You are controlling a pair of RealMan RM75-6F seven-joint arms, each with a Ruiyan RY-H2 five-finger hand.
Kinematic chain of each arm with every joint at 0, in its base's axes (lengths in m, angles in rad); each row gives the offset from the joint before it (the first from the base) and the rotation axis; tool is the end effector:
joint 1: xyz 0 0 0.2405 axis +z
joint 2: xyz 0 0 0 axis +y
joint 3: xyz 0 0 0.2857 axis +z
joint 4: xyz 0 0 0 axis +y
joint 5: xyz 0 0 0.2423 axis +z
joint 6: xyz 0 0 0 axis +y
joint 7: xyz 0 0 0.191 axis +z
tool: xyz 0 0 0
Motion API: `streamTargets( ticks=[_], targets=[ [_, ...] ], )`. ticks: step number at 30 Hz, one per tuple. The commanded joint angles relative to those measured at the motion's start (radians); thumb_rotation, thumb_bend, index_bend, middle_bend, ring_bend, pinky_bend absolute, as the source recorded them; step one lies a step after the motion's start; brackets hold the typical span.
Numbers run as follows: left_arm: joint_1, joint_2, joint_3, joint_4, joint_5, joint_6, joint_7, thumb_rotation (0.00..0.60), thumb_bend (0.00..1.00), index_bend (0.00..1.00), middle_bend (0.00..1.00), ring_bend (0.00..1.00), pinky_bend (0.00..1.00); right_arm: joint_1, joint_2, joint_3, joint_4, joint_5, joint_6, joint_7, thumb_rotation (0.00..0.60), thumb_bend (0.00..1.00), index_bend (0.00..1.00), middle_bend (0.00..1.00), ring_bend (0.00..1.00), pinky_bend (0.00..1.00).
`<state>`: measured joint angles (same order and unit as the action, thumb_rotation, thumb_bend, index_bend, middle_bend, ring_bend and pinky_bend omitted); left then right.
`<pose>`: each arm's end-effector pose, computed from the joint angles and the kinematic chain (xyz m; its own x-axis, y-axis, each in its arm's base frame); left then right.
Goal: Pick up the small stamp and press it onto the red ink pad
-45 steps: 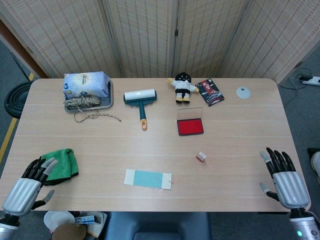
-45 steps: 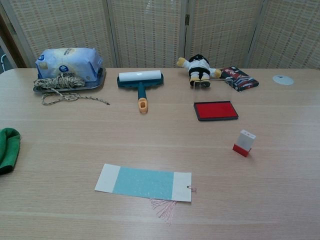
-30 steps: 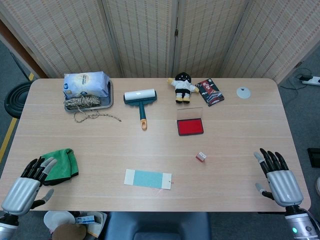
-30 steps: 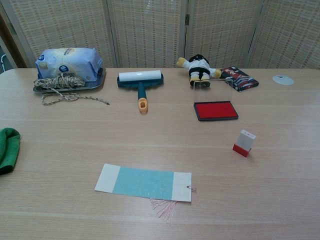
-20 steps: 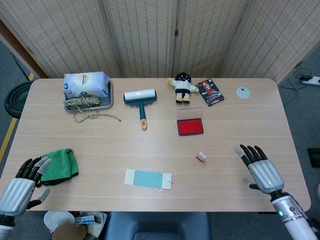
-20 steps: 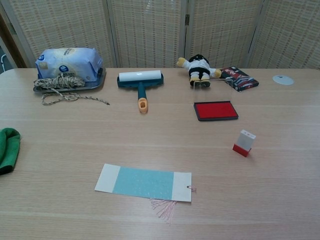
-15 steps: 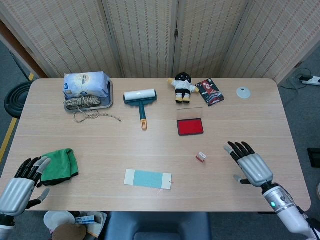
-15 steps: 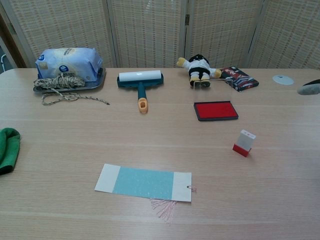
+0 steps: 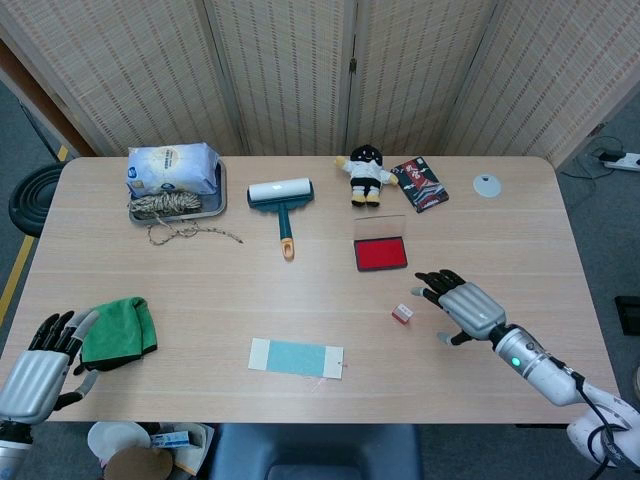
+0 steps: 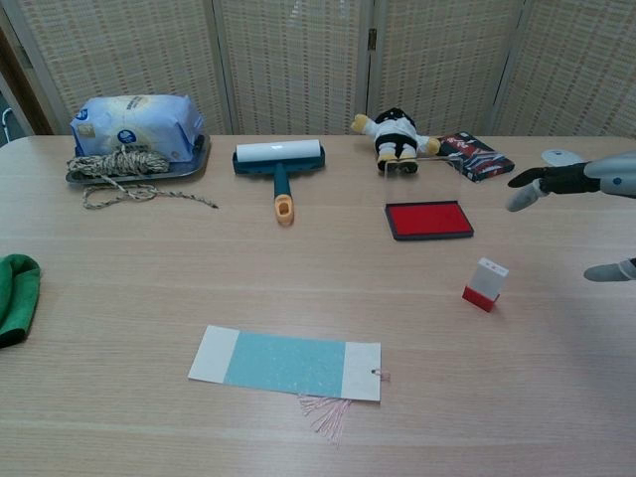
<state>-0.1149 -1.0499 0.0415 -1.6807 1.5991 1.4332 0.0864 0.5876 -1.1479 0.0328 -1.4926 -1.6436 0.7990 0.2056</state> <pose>-0.3312 0.2173 0.1278 0.4906 0.1197 0.8631 0.8690 -0.1395 -0.4747 -0.2756 -0.3623 0.0279 0.5484 -0.4423 0.7097 -0.8175 -0.4622 0.3436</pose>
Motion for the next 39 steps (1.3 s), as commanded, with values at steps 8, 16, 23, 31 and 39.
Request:
streamTargets(
  ticks=[8, 16, 23, 31, 39],
  targets=[
    [0.009, 0.001, -0.003, -0.003, -0.009, 0.01, 0.002, 0.6, 0.34, 0.0, 0.0, 0.0, 0.01, 0.1, -0.093, -0.038, 0.107, -0.048, -0.042, 0.076, 0.6, 0.28, 0.17, 0.0, 0.0, 0.0],
    [0.015, 0.008, -0.003, -0.001, -0.008, 0.019, -0.015, 0.6, 0.34, 0.0, 0.0, 0.0, 0.01, 0.123, -0.132, -0.058, 0.149, -0.049, -0.029, 0.056, 0.6, 0.28, 0.17, 0.0, 0.0, 0.0],
    [0.02, 0.011, -0.001, -0.001, -0.001, 0.028, -0.019, 0.6, 0.34, 0.0, 0.0, 0.0, 0.01, 0.129, -0.161, -0.074, 0.189, -0.054, -0.001, 0.02, 0.6, 0.28, 0.17, 0.0, 0.0, 0.0],
    [0.022, 0.012, -0.004, 0.001, -0.002, 0.032, -0.023, 0.6, 0.34, 0.0, 0.0, 0.0, 0.01, 0.132, -0.172, -0.098, 0.216, -0.062, 0.025, 0.003, 0.6, 0.29, 0.17, 0.0, 0.0, 0.0],
    [0.021, 0.008, -0.006, 0.002, -0.008, 0.026, -0.013, 0.6, 0.34, 0.0, 0.0, 0.0, 0.01, 0.116, -0.209, -0.128, 0.295, -0.086, 0.088, 0.032, 0.6, 0.29, 0.18, 0.0, 0.0, 0.0]
  ],
)
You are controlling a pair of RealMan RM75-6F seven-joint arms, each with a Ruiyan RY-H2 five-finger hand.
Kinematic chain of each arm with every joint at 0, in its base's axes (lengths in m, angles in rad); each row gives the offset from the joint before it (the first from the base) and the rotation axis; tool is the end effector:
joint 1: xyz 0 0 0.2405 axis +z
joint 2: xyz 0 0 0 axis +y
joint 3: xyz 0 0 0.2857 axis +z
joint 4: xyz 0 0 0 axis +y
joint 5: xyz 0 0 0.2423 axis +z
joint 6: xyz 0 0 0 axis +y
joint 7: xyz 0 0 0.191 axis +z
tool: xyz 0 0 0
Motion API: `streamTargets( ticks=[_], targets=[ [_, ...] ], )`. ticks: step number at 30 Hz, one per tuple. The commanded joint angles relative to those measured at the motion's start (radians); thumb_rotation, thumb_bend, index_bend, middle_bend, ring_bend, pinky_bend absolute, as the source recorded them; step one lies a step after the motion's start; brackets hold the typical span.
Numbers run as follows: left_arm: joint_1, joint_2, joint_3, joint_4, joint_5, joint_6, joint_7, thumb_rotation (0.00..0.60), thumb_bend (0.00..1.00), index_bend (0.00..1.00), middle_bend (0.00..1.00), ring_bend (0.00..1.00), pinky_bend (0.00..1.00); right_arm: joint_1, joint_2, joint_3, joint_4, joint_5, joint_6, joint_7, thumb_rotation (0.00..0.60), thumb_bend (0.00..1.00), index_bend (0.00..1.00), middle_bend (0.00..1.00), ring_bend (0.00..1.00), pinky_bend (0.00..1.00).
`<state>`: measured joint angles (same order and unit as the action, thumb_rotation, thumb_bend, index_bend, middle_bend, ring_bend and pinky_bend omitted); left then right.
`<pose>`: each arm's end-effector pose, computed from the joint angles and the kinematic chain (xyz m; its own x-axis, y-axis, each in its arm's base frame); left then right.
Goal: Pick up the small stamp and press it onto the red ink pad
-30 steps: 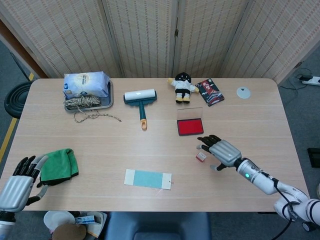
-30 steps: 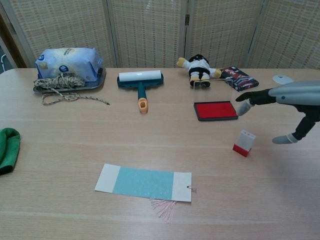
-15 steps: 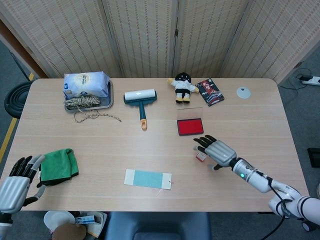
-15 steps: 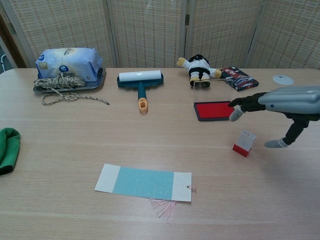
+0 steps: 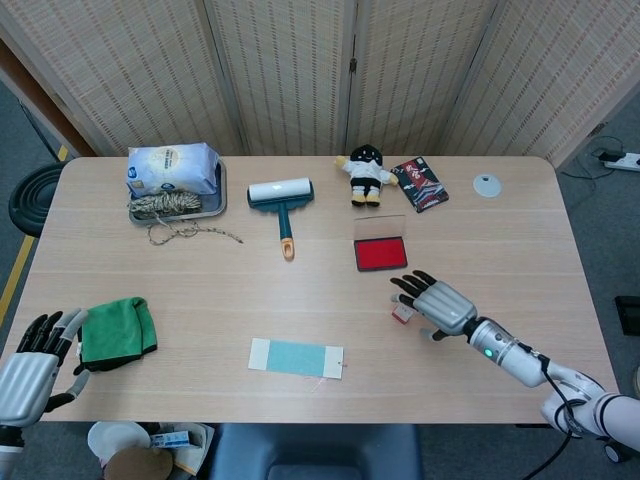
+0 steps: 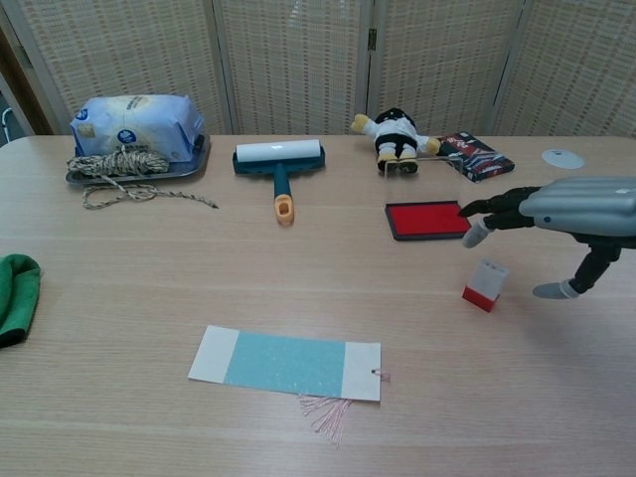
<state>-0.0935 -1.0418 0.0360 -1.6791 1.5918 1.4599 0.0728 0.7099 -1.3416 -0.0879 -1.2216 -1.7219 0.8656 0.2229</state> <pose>-0.3356 0.2125 0.1368 0.4824 0.0999 0.8702 0.8746 -0.1098 -0.4723 -0.2776 -0.3867 -0.0241 0.6888 -0.3583 0.6302 -0.6824 -0.6139 0.3968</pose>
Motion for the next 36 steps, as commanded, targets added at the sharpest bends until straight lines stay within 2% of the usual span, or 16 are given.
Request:
streamTargets(
  ticks=[1, 17, 36],
  targets=[
    [0.0, -0.001, -0.001, 0.0, -0.002, -0.002, 0.002, 0.6, 0.34, 0.0, 0.0, 0.0, 0.01, -0.007, -0.021, -0.009, 0.035, -0.009, 0.027, 0.021, 0.6, 0.29, 0.19, 0.0, 0.0, 0.0],
    [-0.002, -0.001, -0.006, 0.0, -0.02, -0.013, 0.0, 0.6, 0.34, 0.0, 0.0, 0.0, 0.01, 0.019, -0.099, -0.03, 0.156, -0.017, 0.041, 0.07, 0.6, 0.3, 0.22, 0.0, 0.0, 0.0],
    [-0.003, 0.004, -0.016, 0.006, -0.039, -0.019, -0.02, 0.6, 0.34, 0.0, 0.0, 0.0, 0.01, 0.061, -0.124, -0.044, 0.202, -0.012, 0.022, 0.095, 0.6, 0.3, 0.24, 0.0, 0.0, 0.0]
  ],
)
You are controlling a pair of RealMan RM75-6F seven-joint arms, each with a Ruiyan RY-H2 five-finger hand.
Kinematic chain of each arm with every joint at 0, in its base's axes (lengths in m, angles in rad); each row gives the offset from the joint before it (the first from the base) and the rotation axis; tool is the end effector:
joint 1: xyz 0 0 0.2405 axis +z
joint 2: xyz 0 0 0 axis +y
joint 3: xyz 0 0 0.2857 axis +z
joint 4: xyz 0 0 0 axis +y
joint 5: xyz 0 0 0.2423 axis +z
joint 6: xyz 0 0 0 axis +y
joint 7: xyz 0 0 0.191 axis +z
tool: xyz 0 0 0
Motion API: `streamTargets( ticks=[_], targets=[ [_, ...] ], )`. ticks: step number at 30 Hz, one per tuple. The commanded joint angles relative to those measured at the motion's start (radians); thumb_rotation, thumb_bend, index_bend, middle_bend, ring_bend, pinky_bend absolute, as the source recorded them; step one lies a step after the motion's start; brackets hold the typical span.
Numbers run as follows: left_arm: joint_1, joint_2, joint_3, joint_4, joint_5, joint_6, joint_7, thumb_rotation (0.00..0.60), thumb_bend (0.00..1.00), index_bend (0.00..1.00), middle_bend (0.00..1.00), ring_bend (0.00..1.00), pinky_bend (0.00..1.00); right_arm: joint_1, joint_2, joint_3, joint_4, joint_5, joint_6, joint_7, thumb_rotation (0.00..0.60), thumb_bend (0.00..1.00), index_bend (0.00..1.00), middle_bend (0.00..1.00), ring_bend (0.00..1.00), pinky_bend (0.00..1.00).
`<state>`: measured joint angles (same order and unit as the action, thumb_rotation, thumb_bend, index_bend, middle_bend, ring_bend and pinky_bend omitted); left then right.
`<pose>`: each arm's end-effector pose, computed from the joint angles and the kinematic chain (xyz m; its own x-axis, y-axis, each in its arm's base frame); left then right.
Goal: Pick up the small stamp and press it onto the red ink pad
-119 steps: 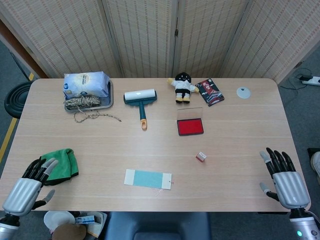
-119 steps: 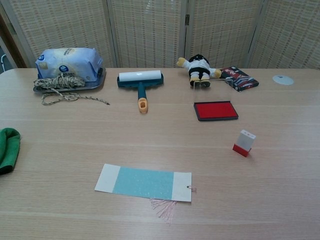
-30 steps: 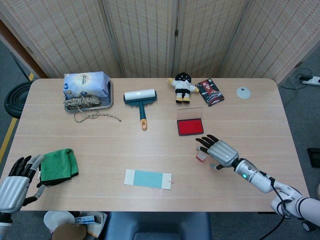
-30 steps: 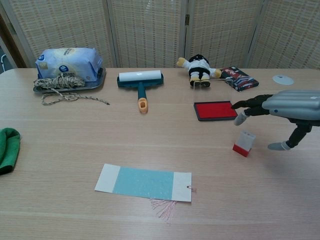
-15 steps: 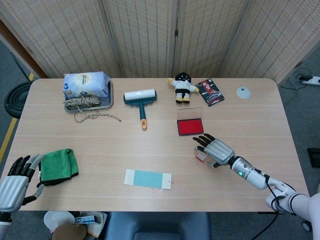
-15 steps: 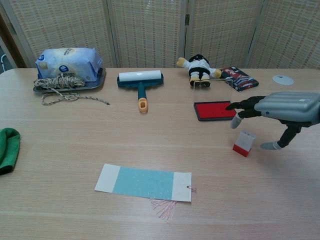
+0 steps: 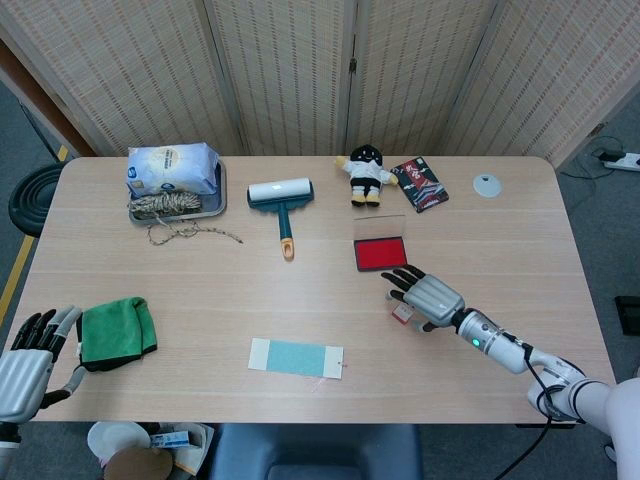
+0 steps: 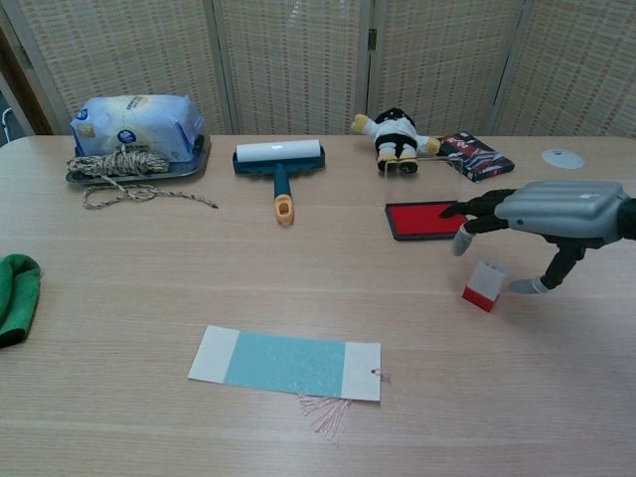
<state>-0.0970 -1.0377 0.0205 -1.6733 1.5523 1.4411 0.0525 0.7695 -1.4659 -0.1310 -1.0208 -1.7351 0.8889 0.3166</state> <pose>-0.3431 0.2181 0.1412 0.4698 0.1054 0.8765 0.8826 -0.0731 -0.4643 -0.2785 -0.4132 -0.0483 0.7066 -0.3356 0.6229 -0.6569 -0.6384 0.4012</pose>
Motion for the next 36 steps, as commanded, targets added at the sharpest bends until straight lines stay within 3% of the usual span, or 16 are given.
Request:
streamTargets(
  ticks=[1, 13, 28, 36],
  targets=[
    [0.0, 0.0, 0.0, 0.0, 0.0, 0.0, 0.0, 0.6, 0.34, 0.0, 0.0, 0.0, 0.01, 0.003, 0.0, -0.002, 0.002, 0.002, -0.003, 0.003, 0.6, 0.3, 0.24, 0.0, 0.0, 0.0],
    [-0.004, -0.003, -0.007, -0.001, -0.021, -0.014, 0.005, 0.6, 0.34, 0.0, 0.0, 0.0, 0.01, 0.023, -0.005, -0.015, 0.014, 0.002, -0.02, 0.016, 0.6, 0.32, 0.25, 0.0, 0.0, 0.0],
    [-0.012, -0.004, -0.012, 0.001, -0.025, -0.023, -0.001, 0.6, 0.34, 0.0, 0.0, 0.0, 0.01, 0.025, -0.001, -0.025, 0.004, 0.009, -0.017, 0.005, 0.6, 0.34, 0.38, 0.0, 0.0, 0.0],
    [-0.016, -0.005, -0.013, 0.003, -0.025, -0.027, -0.004, 0.6, 0.34, 0.0, 0.0, 0.0, 0.01, 0.015, -0.001, -0.016, -0.003, 0.028, -0.008, -0.029, 0.6, 0.36, 0.47, 0.08, 0.0, 0.0]
  ],
)
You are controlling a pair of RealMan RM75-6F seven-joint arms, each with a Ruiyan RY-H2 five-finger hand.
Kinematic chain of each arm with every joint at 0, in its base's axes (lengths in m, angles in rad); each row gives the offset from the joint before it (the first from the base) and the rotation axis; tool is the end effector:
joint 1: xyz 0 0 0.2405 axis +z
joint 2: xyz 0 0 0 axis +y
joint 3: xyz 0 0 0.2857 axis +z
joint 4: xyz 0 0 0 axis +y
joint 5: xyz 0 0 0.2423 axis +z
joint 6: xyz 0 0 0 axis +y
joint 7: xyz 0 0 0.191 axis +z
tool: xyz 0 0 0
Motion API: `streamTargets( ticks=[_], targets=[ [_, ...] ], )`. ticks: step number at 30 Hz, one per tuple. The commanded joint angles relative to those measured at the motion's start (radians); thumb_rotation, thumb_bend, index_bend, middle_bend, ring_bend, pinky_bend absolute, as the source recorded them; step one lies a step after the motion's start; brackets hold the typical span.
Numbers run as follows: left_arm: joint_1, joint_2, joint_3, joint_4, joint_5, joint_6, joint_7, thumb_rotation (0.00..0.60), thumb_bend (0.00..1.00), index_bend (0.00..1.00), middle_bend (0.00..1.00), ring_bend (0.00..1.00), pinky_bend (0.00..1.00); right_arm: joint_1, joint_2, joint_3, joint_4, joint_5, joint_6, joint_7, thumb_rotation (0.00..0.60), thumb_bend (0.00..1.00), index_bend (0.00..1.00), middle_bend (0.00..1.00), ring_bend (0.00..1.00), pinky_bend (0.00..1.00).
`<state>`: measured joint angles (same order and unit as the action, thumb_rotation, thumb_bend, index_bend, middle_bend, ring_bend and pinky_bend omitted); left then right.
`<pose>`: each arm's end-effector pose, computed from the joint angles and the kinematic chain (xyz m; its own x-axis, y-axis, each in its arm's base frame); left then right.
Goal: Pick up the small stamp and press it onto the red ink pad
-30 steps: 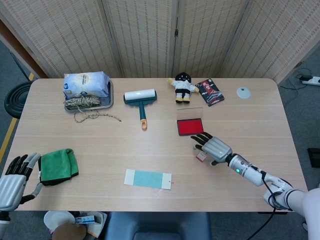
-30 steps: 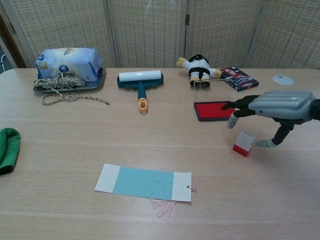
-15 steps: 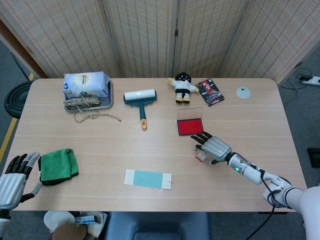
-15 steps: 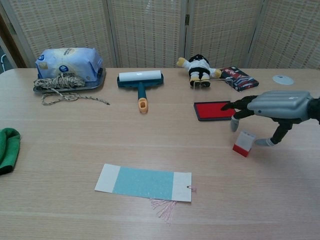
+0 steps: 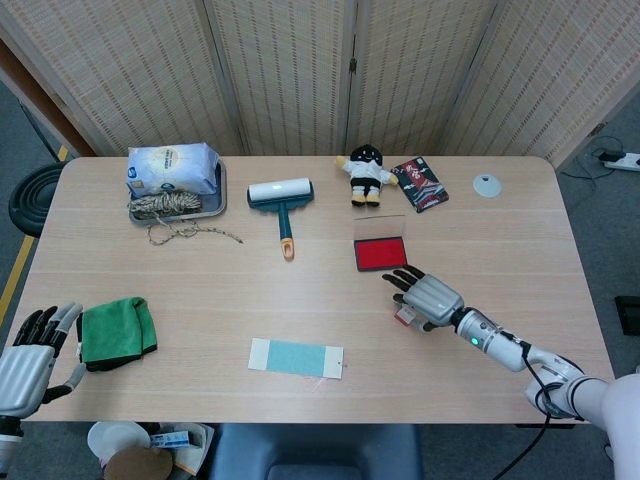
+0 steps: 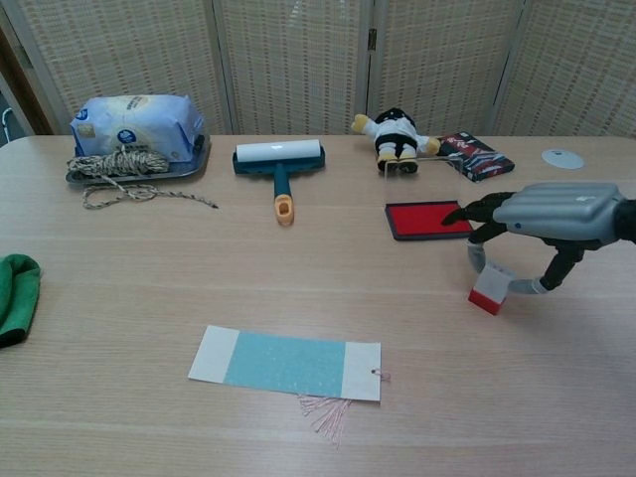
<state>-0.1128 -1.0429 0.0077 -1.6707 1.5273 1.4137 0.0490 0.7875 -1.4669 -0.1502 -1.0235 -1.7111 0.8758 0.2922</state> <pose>-0.3446 0.2266 0.1389 0.4630 0.1144 0.8790 0.8864 -0.0640 -0.4585 -0.2786 -0.4151 -0.0503 0.7262 -0.3333 0.6013 -0.6414 -0.6432 0.4181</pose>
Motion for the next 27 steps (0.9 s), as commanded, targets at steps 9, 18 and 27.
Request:
streamTargets(
  ticks=[9, 18, 27],
  targets=[
    [0.004, 0.002, 0.002, 0.0, 0.005, 0.008, -0.005, 0.6, 0.34, 0.0, 0.0, 0.0, 0.01, -0.016, 0.007, 0.027, -0.013, 0.028, 0.032, -0.013, 0.6, 0.36, 0.53, 0.25, 0.11, 0.0],
    [0.005, 0.006, 0.002, 0.001, 0.009, 0.014, -0.02, 0.6, 0.34, 0.0, 0.0, 0.0, 0.01, -0.02, 0.041, 0.064, -0.066, 0.087, 0.009, -0.053, 0.6, 0.36, 0.53, 0.29, 0.17, 0.09],
    [0.006, 0.015, 0.006, -0.002, 0.021, 0.018, -0.042, 0.6, 0.34, 0.0, 0.0, 0.0, 0.01, -0.032, 0.069, 0.128, -0.142, 0.187, -0.015, -0.18, 0.6, 0.35, 0.56, 0.31, 0.25, 0.28]
  ],
)
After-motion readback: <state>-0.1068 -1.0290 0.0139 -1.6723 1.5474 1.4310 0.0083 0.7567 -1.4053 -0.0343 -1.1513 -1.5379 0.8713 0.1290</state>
